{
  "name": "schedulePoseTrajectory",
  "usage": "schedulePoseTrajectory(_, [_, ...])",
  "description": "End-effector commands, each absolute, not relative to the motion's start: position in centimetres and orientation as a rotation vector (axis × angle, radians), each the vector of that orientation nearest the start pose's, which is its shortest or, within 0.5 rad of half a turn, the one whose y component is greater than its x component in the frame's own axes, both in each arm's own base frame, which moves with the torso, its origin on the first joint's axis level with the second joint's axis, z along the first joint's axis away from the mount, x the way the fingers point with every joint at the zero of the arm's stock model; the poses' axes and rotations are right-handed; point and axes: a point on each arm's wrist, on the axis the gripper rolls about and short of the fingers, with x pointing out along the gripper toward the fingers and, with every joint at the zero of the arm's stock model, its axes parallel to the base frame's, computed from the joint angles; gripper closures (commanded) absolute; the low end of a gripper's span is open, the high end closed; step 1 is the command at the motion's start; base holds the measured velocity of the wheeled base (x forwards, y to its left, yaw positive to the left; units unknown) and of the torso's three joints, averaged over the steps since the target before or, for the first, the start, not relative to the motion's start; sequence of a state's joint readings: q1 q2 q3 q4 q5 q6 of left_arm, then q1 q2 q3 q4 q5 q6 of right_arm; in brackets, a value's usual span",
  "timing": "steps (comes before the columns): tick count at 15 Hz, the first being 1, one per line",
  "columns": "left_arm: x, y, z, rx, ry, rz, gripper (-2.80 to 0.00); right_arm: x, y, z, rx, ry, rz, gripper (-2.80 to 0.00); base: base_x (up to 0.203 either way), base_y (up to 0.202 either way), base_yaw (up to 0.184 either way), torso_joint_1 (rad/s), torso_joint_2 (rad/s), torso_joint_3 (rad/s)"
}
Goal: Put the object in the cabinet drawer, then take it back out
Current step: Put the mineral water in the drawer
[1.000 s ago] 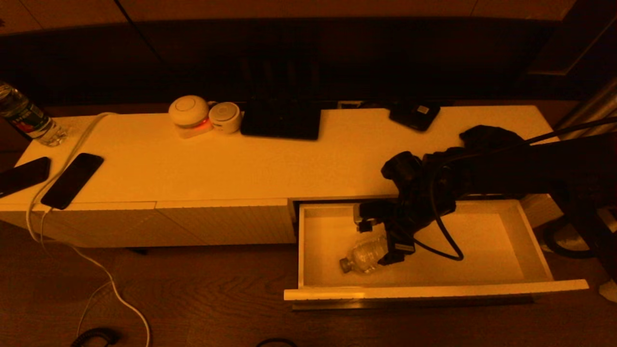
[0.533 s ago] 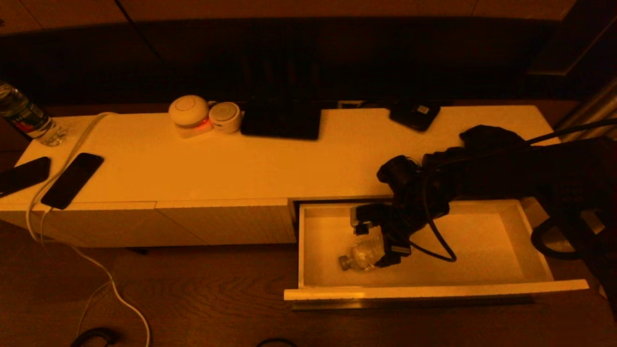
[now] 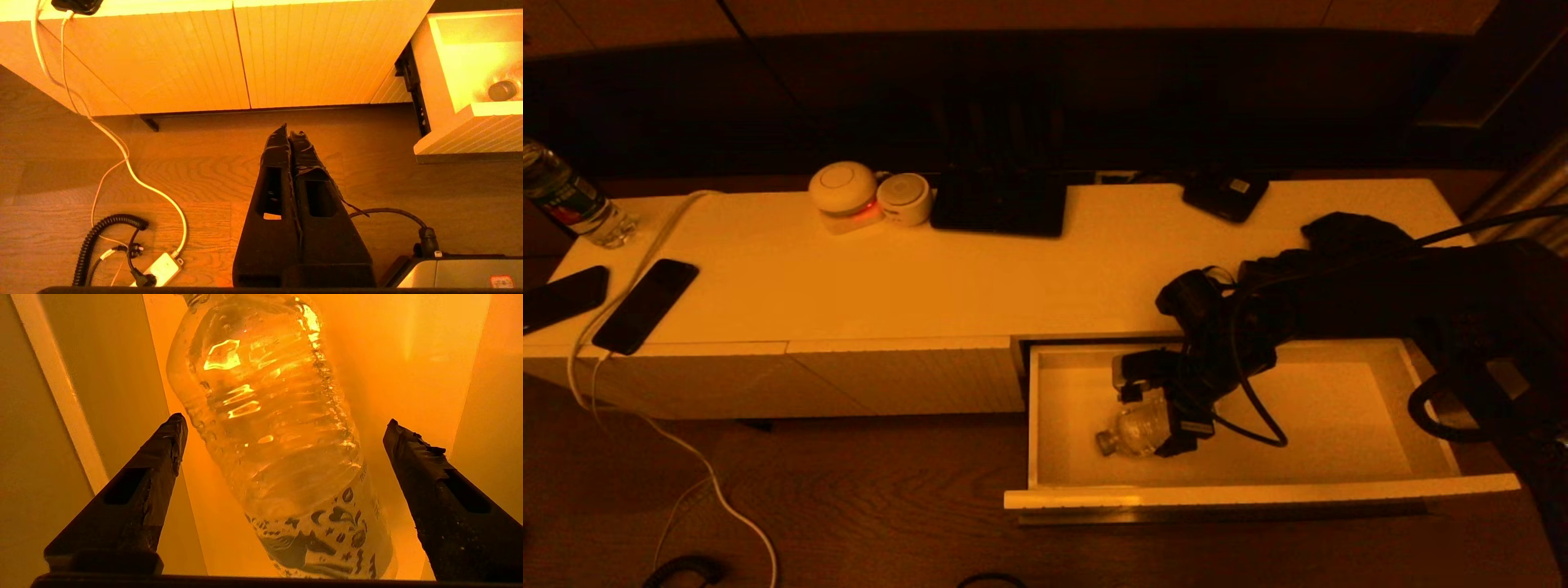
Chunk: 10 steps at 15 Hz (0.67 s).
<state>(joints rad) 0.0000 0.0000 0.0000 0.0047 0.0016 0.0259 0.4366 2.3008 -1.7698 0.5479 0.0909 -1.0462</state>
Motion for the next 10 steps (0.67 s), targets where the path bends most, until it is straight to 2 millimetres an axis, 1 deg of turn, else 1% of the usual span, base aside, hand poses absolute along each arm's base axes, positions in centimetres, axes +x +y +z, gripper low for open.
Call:
schedulePoseTrajectory(1, [-2.28,0.0,7.5,0.026,0.005,0.001,0.0,39.65,18.82,10.66,-1.109,0.738,1.014,-2.8,0.0,0.0,0.0,0.0,0.0,0.0])
schedulePoseTrajectory(10, [-2.28,0.0,7.5,0.026,0.005,0.001,0.0,39.96,19.35,9.97,-1.114,0.743,1.018,-2.8,0.0,0.0,0.0,0.0,0.0,0.0])
